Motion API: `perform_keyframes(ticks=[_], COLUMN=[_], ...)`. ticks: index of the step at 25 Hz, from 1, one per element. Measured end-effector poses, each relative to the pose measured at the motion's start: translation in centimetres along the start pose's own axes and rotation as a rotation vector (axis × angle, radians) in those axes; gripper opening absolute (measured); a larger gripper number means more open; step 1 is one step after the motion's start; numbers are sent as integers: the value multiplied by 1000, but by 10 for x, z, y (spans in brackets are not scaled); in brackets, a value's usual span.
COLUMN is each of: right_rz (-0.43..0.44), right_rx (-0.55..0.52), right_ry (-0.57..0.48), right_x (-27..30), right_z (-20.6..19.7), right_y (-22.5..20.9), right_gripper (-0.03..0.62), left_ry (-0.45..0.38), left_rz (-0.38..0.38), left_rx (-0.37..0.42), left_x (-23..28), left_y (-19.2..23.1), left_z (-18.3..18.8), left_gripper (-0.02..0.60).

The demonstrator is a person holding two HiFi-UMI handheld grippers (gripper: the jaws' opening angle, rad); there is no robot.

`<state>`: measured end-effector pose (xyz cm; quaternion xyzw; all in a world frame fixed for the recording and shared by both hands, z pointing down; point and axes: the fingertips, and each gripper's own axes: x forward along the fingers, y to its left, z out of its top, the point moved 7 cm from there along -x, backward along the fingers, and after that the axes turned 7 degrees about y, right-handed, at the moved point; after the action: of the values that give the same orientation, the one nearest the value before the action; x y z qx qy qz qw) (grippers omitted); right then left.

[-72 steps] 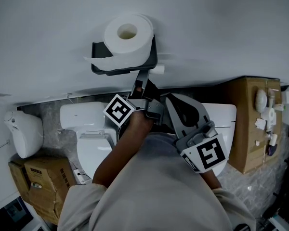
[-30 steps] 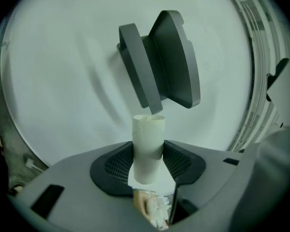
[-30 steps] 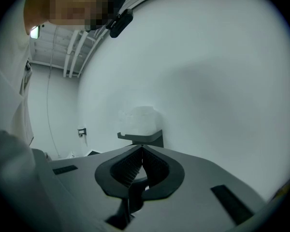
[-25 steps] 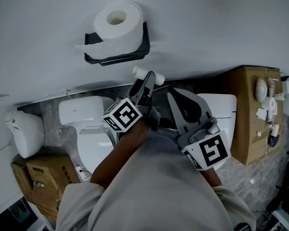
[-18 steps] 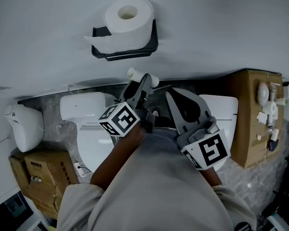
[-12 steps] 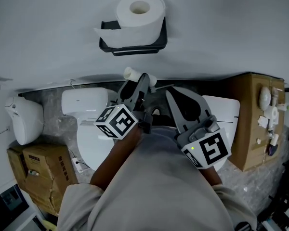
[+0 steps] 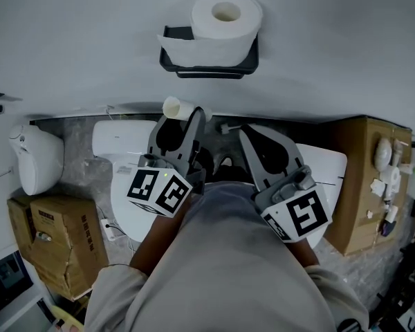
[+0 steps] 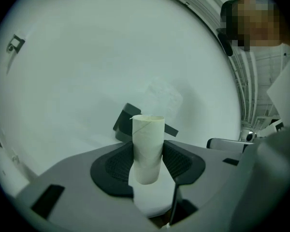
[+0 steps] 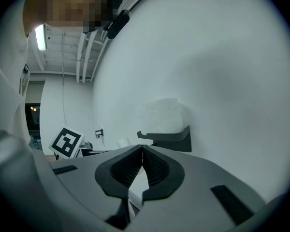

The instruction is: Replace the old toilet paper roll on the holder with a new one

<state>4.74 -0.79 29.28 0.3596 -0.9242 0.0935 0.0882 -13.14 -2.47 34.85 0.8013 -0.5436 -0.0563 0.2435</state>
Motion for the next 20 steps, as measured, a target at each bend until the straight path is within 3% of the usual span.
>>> perform_keyframes(ticks=[4,10,20], right_rz=[1,-13,-50], right_rx=[0,10,27], right_ry=[-1,1,-4], right_x=[3,4,4], right_z=[2,0,2], right_y=[-4,-10,-23], right_gripper=[17,17,17], left_ry=[-14,20,60], left_rz=[34,4,-64], left_rx=[116,302,343], left_x=[-10,-11,0], left_y=[0,-8,-17], left_z=[16,27,29], left_gripper=[195,192,184])
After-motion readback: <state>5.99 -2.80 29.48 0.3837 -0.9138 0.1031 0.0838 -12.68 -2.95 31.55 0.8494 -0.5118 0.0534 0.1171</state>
